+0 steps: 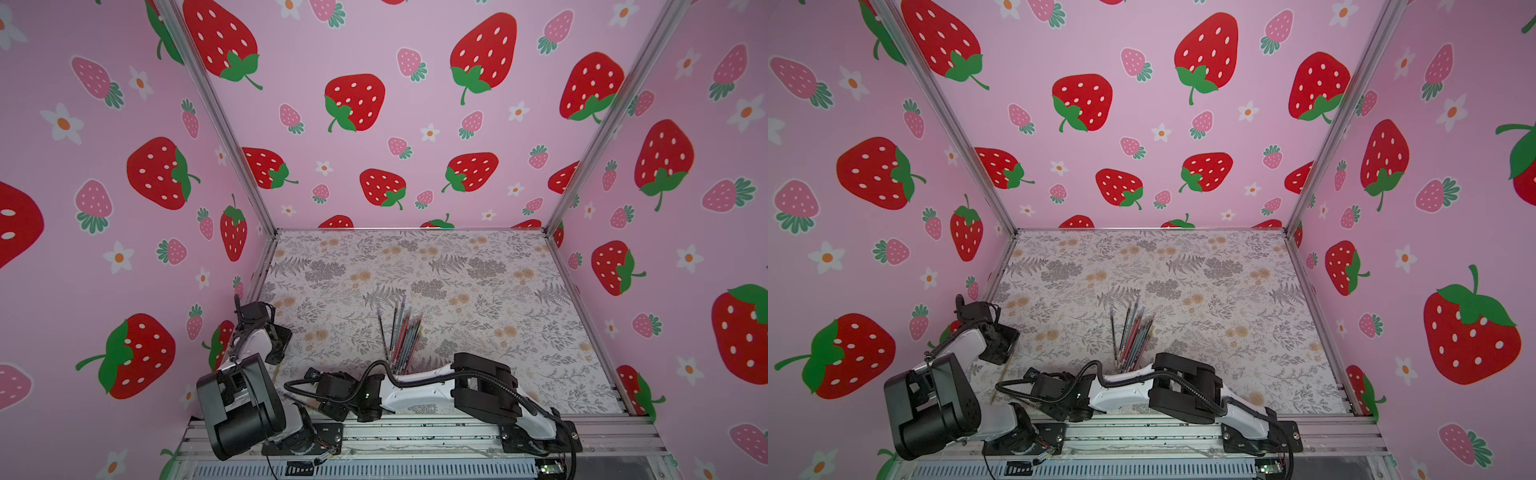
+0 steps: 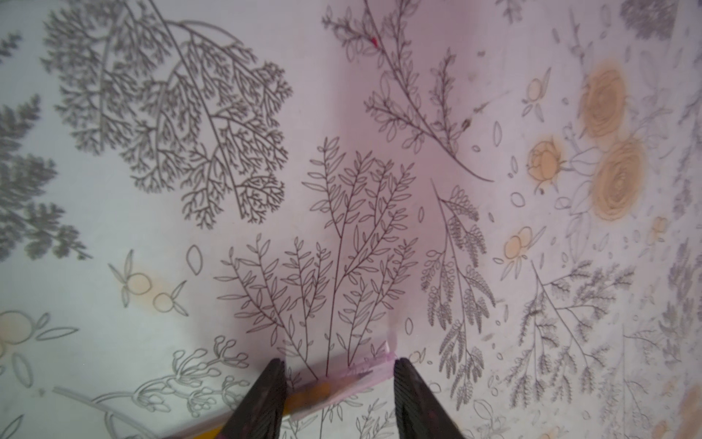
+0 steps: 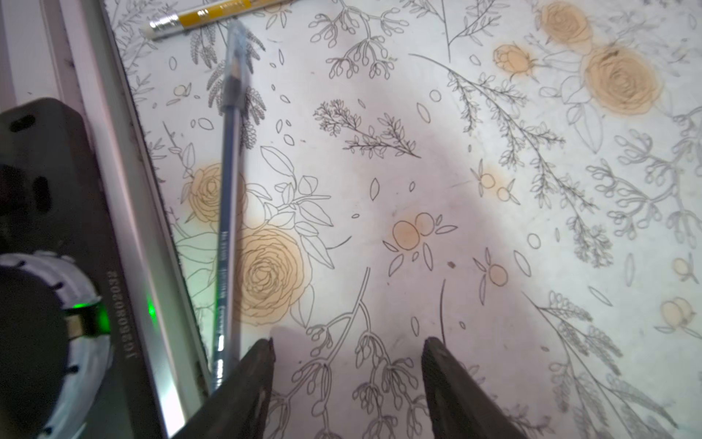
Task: Remove the protective cover of the pencils
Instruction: Move the pencil to the center of the board.
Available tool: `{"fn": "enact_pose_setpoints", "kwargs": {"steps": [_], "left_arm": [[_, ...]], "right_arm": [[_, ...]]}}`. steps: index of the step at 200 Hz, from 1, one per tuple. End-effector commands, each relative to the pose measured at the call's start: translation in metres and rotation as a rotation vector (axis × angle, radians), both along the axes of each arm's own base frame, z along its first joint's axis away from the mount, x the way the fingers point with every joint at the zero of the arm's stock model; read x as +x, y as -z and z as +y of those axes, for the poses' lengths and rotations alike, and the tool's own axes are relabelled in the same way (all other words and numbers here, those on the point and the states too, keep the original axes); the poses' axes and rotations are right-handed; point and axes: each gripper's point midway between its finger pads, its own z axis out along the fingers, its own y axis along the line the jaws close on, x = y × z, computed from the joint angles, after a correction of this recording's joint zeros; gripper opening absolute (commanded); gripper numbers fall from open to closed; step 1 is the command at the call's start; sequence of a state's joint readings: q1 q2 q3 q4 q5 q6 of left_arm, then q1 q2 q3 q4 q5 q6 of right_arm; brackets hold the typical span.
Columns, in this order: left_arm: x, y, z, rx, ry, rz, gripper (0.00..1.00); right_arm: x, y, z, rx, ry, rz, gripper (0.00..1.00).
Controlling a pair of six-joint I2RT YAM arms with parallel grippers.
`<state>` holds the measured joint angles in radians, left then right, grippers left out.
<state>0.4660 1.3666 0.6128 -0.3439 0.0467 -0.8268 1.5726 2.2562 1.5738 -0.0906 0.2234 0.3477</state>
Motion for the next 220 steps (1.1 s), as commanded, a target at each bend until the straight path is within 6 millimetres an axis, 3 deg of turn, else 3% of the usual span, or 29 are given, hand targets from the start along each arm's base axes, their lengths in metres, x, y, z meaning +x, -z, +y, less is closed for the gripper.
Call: {"fn": "enact_pose_setpoints", "kwargs": {"steps": [1,26,71,88,151,220], "left_arm": [[-0.040,0.035,-0.036,-0.156,0.014,0.157,0.50],[-0.040,0.035,-0.037,-0.156,0.014,0.158,0.50],[-0.040,0.035,-0.036,-0.153,0.013,0.161,0.50],[-0.040,0.035,-0.035,-0.151,0.014,0.162,0.50],[-0.041,0.035,-0.036,-0.152,0.018,0.168,0.50],[-0.042,0.033,-0.036,-0.149,0.017,0.164,0.50]], "right_arm": [[0.008,0.023,-0.021,-0.100,0.041,-0.031,0.64],[0.011,0.022,-0.025,-0.096,0.053,-0.034,0.63],[-0.015,-0.030,-0.015,0.090,-0.087,0.016,0.72],[-0.024,-0.040,-0.011,0.120,-0.122,0.012,0.73],[-0.029,-0.014,-0.005,0.052,-0.125,0.039,0.73],[-0.018,0.020,-0.011,-0.049,-0.055,0.017,0.68]]}}
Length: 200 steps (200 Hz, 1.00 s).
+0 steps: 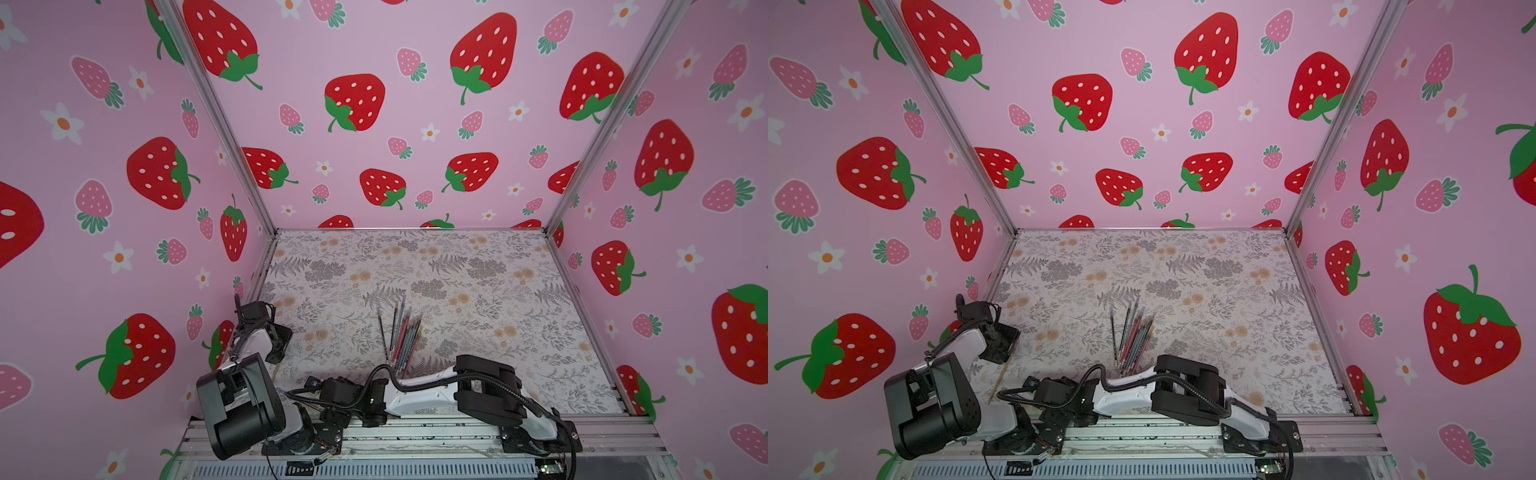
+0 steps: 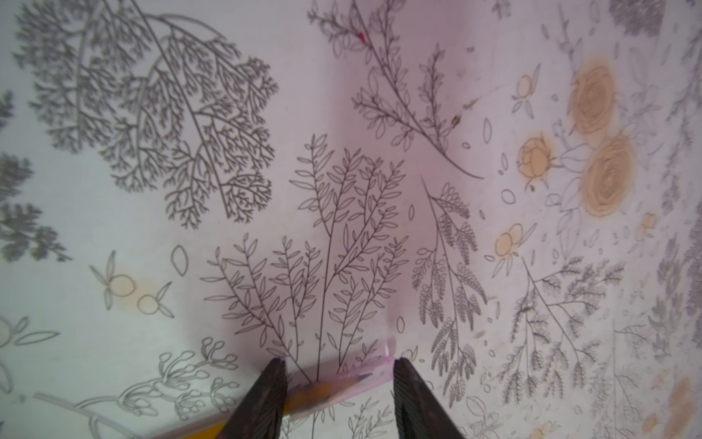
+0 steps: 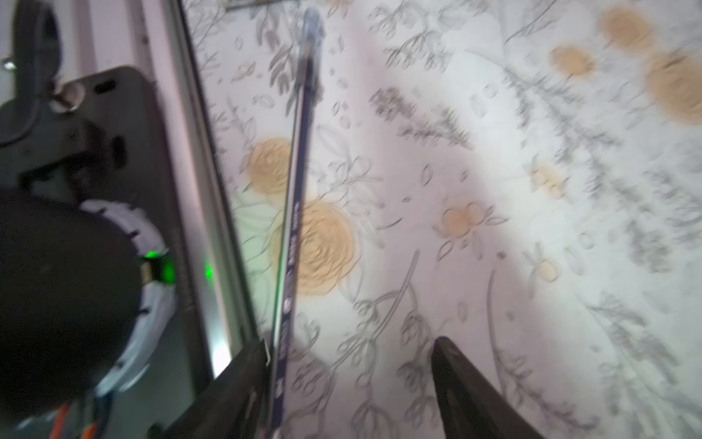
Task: Remove the protective cover of the pencils
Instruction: Move the pencil to the center of the board.
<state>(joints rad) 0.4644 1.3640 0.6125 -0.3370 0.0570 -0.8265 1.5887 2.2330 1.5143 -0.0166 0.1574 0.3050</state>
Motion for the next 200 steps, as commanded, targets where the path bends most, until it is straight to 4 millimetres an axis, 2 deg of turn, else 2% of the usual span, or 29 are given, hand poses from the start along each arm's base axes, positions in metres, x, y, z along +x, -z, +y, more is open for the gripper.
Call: {"fn": "enact_pose_setpoints", "kwargs": {"steps": [1,31,59,87,116,184,200], "left_arm": [[-0.045,0.034,-0.035,-0.144,0.014,0.177,0.50],[-0.045,0.034,-0.036,-0.147,0.015,0.174,0.49],[-0.045,0.035,-0.039,-0.163,0.024,0.171,0.47],[-0.048,0.036,-0.043,-0.170,0.023,0.175,0.46],[-0.042,0.034,-0.060,-0.198,0.071,0.163,0.46],[-0.022,0.038,-0.094,-0.185,0.166,0.175,0.46],[-0.018,0.040,-0.095,-0.156,0.172,0.185,0.46]], "right_arm": [[0.003,0.021,-0.011,-0.080,0.039,-0.011,0.68],[0.019,0.023,-0.020,-0.109,0.119,-0.066,0.60],[0.033,0.025,-0.027,-0.129,0.184,-0.088,0.44],[0.049,0.032,-0.044,-0.161,0.266,-0.104,0.34],[0.071,0.040,-0.066,-0.182,0.366,-0.070,0.24],[0.095,0.049,-0.097,-0.203,0.493,-0.047,0.14],[0.099,0.049,-0.103,-0.205,0.519,-0.045,0.12]]}}
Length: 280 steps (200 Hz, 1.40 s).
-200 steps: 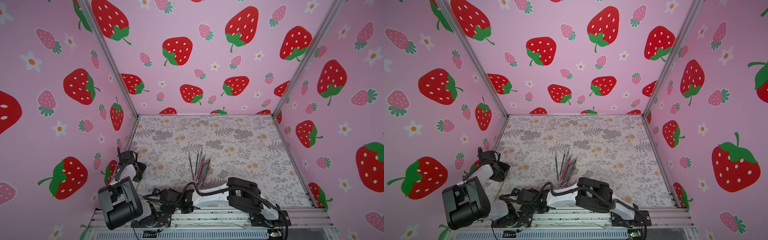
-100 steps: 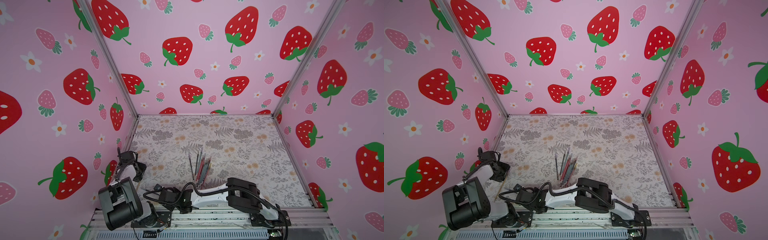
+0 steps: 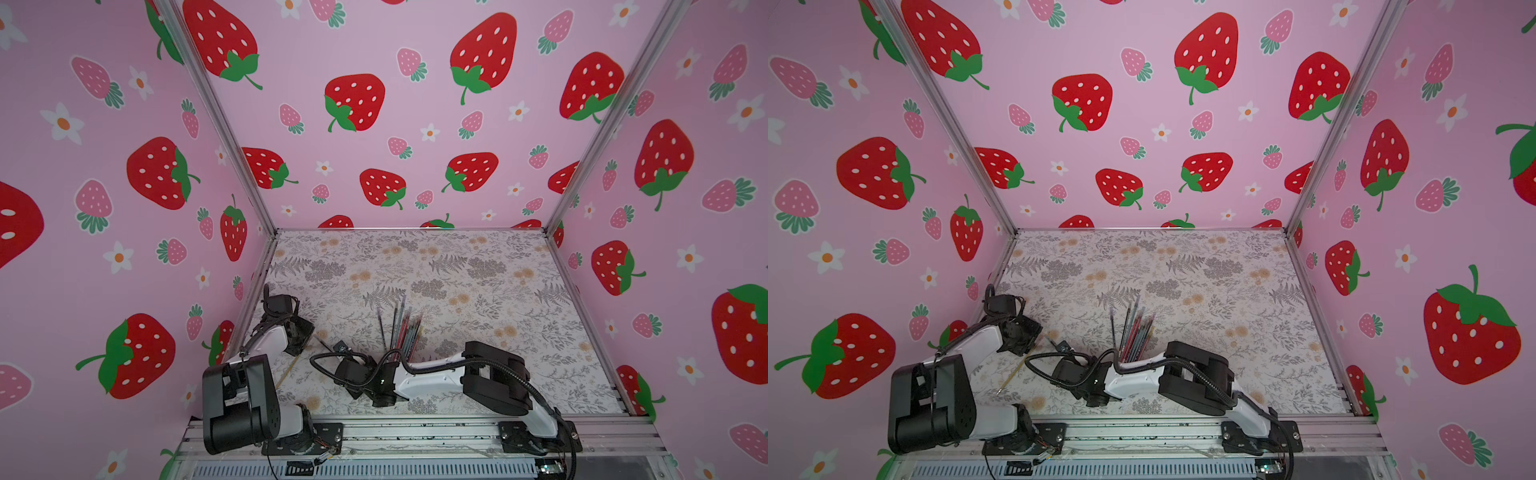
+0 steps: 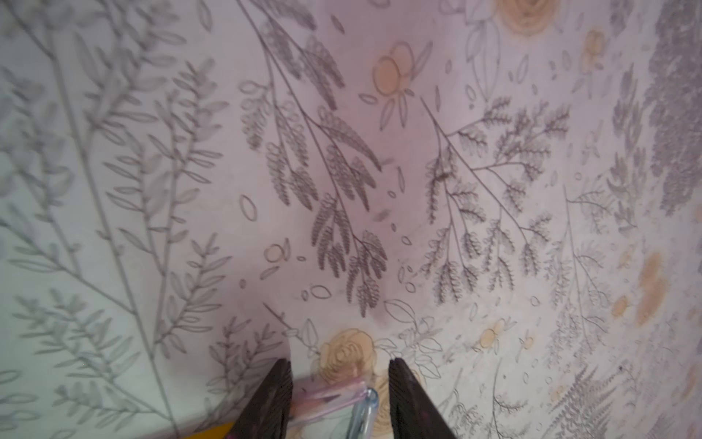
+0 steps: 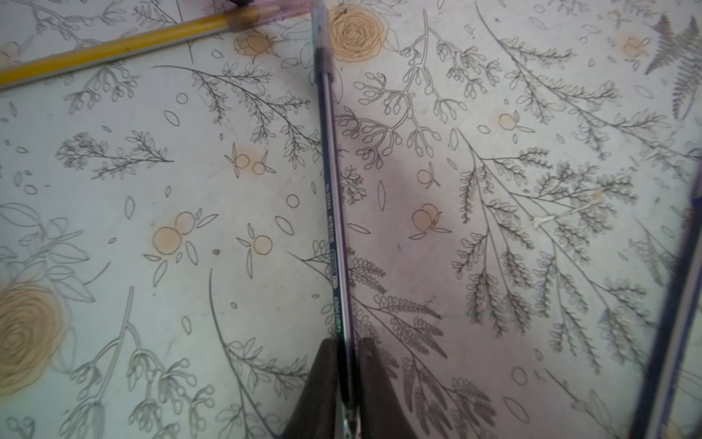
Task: Remove the protective cover of the pencils
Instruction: Move the pencil to the center of the board.
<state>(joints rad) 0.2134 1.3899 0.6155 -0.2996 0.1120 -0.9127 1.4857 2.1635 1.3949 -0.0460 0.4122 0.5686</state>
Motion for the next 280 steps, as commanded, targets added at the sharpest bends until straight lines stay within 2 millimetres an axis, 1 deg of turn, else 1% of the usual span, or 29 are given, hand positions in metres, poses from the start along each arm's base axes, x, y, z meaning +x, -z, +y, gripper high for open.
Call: {"fn": "enact_pose_setpoints", "kwargs": {"steps": [1,22,58,89,96,102,118,131,147,160,188,198,213,222,236,261,280], "left_arm": [[-0.047,0.039,-0.021,-0.058,-0.008,0.227,0.46],[-0.044,0.037,-0.023,-0.046,0.004,0.232,0.46],[-0.038,0.031,-0.024,-0.045,0.010,0.208,0.47],[-0.027,0.012,-0.022,-0.027,0.031,0.173,0.50],[-0.024,0.007,-0.021,-0.024,0.032,0.161,0.52],[-0.022,0.002,-0.021,-0.020,0.035,0.149,0.53],[-0.015,-0.012,-0.018,-0.001,0.040,0.109,0.57],[-0.012,-0.023,-0.015,0.017,0.041,0.084,0.62],[-0.008,-0.036,-0.011,0.044,0.040,0.053,0.67],[-0.008,-0.044,-0.008,0.063,0.037,0.030,0.71],[-0.008,-0.058,-0.001,0.106,0.022,-0.013,0.76],[-0.008,-0.062,0.000,0.114,0.023,-0.031,0.80],[-0.006,-0.066,0.002,0.116,0.022,-0.058,0.89],[-0.006,-0.067,0.002,0.110,0.020,-0.074,0.90],[-0.006,-0.069,0.003,0.105,0.013,-0.088,0.90],[-0.003,-0.075,0.001,0.114,0.052,-0.135,0.89],[-0.002,-0.080,0.001,0.130,0.070,-0.177,0.90]], "right_arm": [[0.003,0.047,-0.052,-0.195,0.066,0.032,0.12],[0.008,0.048,-0.058,-0.198,0.088,0.038,0.12],[0.011,0.046,-0.059,-0.191,0.105,0.041,0.11],[0.014,0.041,-0.058,-0.180,0.111,0.039,0.11],[0.015,0.040,-0.056,-0.177,0.107,0.040,0.14],[0.016,0.038,-0.054,-0.173,0.103,0.043,0.18],[0.018,0.036,-0.048,-0.171,0.091,0.048,0.33],[0.021,0.035,-0.044,-0.175,0.088,0.053,0.43],[0.028,0.037,-0.039,-0.184,0.088,0.072,0.50],[0.034,0.042,-0.037,-0.191,0.090,0.099,0.51],[0.045,0.052,-0.032,-0.214,0.089,0.140,0.51],[0.050,0.055,-0.031,-0.222,0.093,0.150,0.51],[0.057,0.059,-0.030,-0.232,0.101,0.165,0.51],[0.059,0.062,-0.030,-0.238,0.103,0.175,0.47],[0.058,0.066,-0.030,-0.247,0.101,0.186,0.39],[0.059,0.068,-0.030,-0.258,0.101,0.181,0.25],[0.060,0.066,-0.030,-0.259,0.105,0.174,0.19]]}}
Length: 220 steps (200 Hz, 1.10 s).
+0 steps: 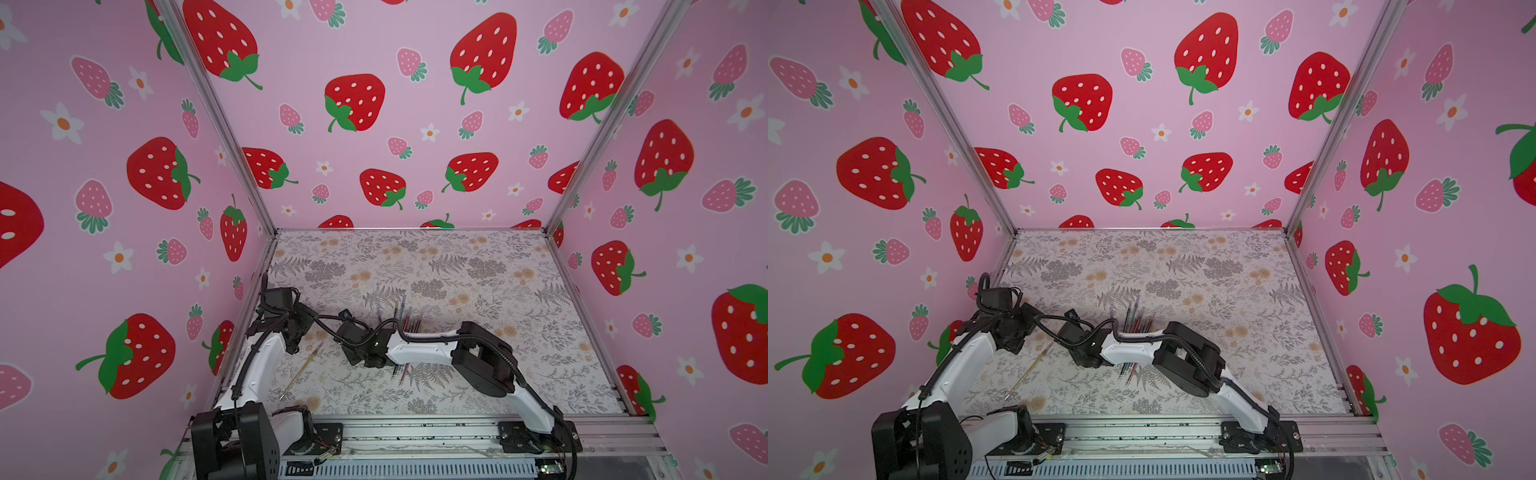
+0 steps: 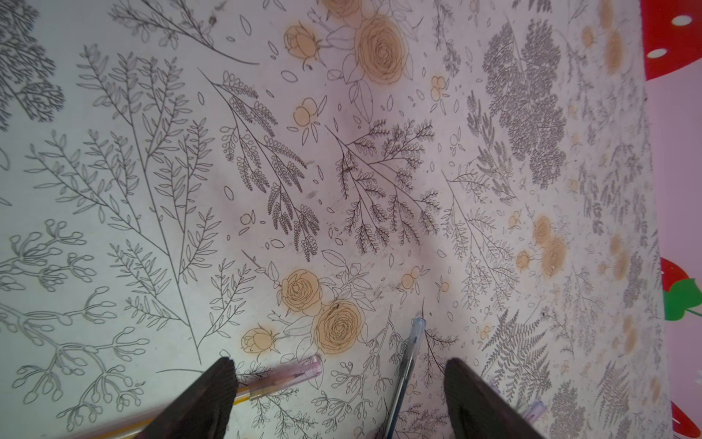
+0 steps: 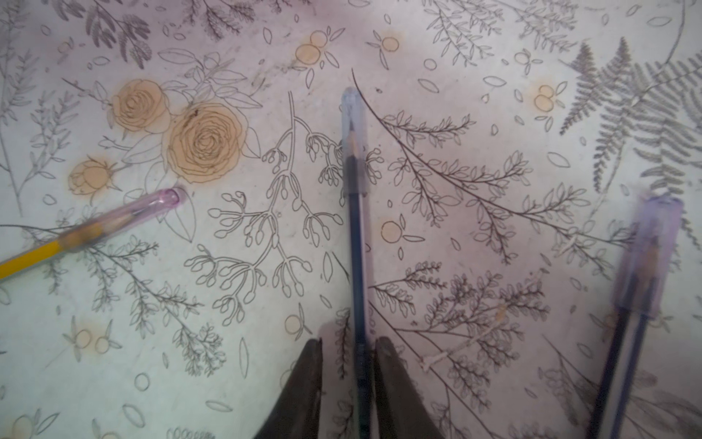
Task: Remove the protective cover of the pencils
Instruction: Move the pencil to the center of the board, then remove the protective sleeve from the pencil.
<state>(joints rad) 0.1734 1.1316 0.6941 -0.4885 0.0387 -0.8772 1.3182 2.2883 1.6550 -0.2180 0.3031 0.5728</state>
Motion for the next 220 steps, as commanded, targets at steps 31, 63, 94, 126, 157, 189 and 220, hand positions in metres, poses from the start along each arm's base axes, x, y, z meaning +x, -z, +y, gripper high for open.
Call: {"fn": "enact_pose_setpoints", "kwargs": {"steps": [31,63,94,126,157,189,220], "left_arm": [[0.012,-0.014,-0.022,-0.058,0.159,-0.138,0.94],[0.022,-0.022,-0.041,-0.111,0.258,-0.269,0.98],[0.019,-0.035,-0.043,-0.088,0.278,-0.326,0.96],[0.017,-0.044,-0.052,-0.113,0.316,-0.392,0.91],[0.018,-0.044,-0.067,-0.178,0.365,-0.446,0.85],[0.022,-0.040,-0.082,-0.219,0.415,-0.453,0.84],[0.030,-0.036,-0.112,-0.232,0.504,-0.460,0.83]], "right_arm": [[0.000,0.060,-0.050,-0.223,0.026,0.085,0.16],[0.011,0.036,-0.046,-0.184,0.029,0.040,0.12],[0.018,-0.005,-0.039,-0.090,0.014,-0.022,0.10],[0.020,-0.040,-0.041,-0.007,0.008,-0.072,0.09],[0.020,-0.060,-0.055,0.060,0.025,-0.105,0.09],[0.016,-0.073,-0.065,0.120,0.041,-0.109,0.08],[0.012,-0.069,-0.076,0.153,0.058,-0.096,0.06]]}}
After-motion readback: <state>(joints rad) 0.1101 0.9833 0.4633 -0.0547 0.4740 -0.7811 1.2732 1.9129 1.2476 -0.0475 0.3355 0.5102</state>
